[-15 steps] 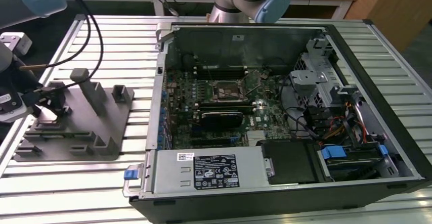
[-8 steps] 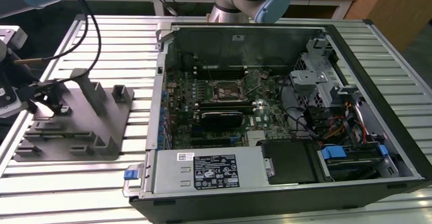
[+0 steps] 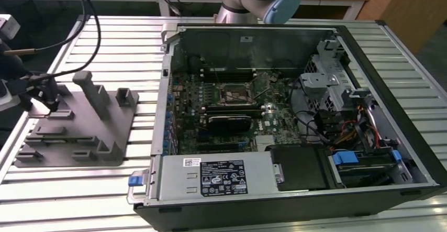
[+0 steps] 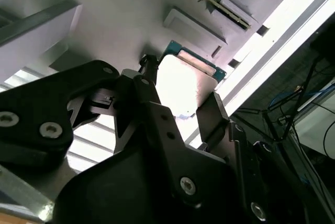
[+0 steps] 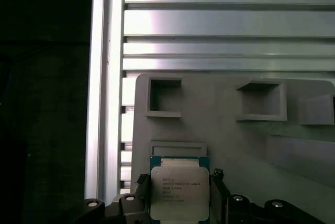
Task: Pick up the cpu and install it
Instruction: 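Pick up the cpu and move it towards the insertion slot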
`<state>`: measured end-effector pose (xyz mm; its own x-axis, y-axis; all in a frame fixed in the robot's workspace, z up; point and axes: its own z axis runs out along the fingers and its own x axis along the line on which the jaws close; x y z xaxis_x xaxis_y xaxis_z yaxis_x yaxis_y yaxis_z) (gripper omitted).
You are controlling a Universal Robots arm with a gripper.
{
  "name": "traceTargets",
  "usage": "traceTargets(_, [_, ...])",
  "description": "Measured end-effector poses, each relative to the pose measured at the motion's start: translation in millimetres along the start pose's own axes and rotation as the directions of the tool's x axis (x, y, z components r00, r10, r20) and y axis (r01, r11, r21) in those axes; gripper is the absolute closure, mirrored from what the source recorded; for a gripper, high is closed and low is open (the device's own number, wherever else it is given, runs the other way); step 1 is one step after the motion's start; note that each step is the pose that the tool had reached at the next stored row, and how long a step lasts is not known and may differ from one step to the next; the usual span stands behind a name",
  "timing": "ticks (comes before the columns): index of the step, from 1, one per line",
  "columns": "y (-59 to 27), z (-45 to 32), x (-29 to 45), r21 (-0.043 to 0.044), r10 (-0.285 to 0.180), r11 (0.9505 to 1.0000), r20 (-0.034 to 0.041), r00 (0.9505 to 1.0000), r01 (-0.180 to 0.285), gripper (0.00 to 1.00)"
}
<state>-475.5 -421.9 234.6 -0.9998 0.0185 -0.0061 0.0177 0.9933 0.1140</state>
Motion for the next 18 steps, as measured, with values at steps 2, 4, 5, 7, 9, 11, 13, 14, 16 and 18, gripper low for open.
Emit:
traceTargets(2, [0.5,-4.5,0.0,-0.0008,0.000,1.0000,0.0003,1.0000,0.000,0.46])
traceTargets(4, [1.0,-9.1,-0.1,-0.0010,0.000,1.0000,0.0006,1.0000,0.000,0.46])
traceTargets(5, [1.3,-11.2,-0.1,-0.0009,0.000,1.0000,0.0007,1.0000,0.000,0.46])
traceTargets(7, [1.7,-15.1,-0.1,-0.0010,0.000,1.0000,0.0007,1.0000,0.000,0.46])
traceTargets(9, [2.3,-19.9,-0.2,-0.0016,0.000,1.0000,0.0008,1.0000,0.000,0.46])
traceTargets(11, [2.9,-25.0,-0.2,-0.0036,0.000,1.0000,0.0010,1.0000,0.000,0.46])
traceTargets(13, [3.5,-30.2,-0.2,-0.0048,0.000,1.0000,0.0015,1.0000,0.000,0.46])
traceTargets(14, [3.7,-32.5,-0.2,-0.0053,0.000,1.0000,0.0018,1.0000,0.000,0.46])
traceTargets(16, [4.3,-36.8,-0.2,-0.0058,0.000,1.0000,0.0023,1.0000,0.000,0.46])
traceTargets(18, [4.8,-41.3,-0.3,-0.0071,0.000,1.0000,0.0031,1.0000,0.000,0.46])
